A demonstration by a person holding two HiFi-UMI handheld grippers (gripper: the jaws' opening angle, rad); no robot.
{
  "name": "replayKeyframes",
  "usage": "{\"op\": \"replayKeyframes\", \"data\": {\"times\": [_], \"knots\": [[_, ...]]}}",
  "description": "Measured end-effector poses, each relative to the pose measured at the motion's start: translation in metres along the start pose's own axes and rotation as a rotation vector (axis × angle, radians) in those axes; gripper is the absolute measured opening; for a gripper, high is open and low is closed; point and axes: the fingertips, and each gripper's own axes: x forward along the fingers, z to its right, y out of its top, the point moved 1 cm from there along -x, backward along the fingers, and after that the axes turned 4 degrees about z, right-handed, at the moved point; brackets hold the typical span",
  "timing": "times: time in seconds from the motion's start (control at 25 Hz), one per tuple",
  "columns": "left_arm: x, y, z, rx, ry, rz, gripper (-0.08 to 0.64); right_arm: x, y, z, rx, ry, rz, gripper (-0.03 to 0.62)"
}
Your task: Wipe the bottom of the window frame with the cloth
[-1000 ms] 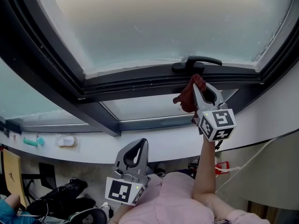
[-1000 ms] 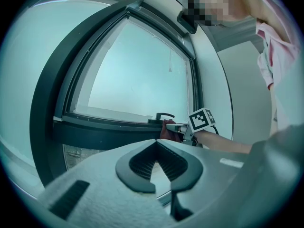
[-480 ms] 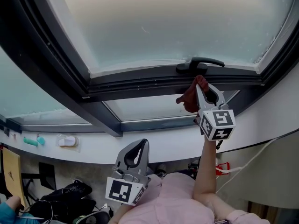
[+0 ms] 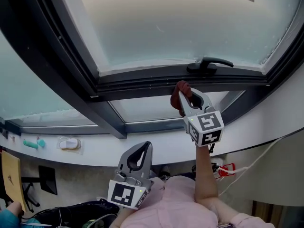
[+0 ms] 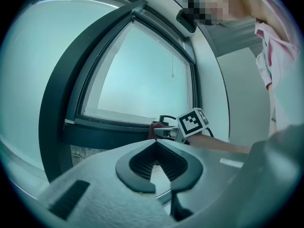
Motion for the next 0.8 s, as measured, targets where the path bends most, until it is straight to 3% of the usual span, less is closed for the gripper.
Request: {"op": "replayKeyframes", "data": {"times": [0.16,0.8], "knots": [[-0.017,0.009,-0.024,-0.001,0.038,0.001,0.0,0.027,0.004,-0.059,0.0,0.114,-0.015,0.06],[-0.08,0.022,-0.107,0.02,0.199,-0.002,0.0,0.105,0.001,-0.23,0.02,0.397,-0.033,0.058]]}}
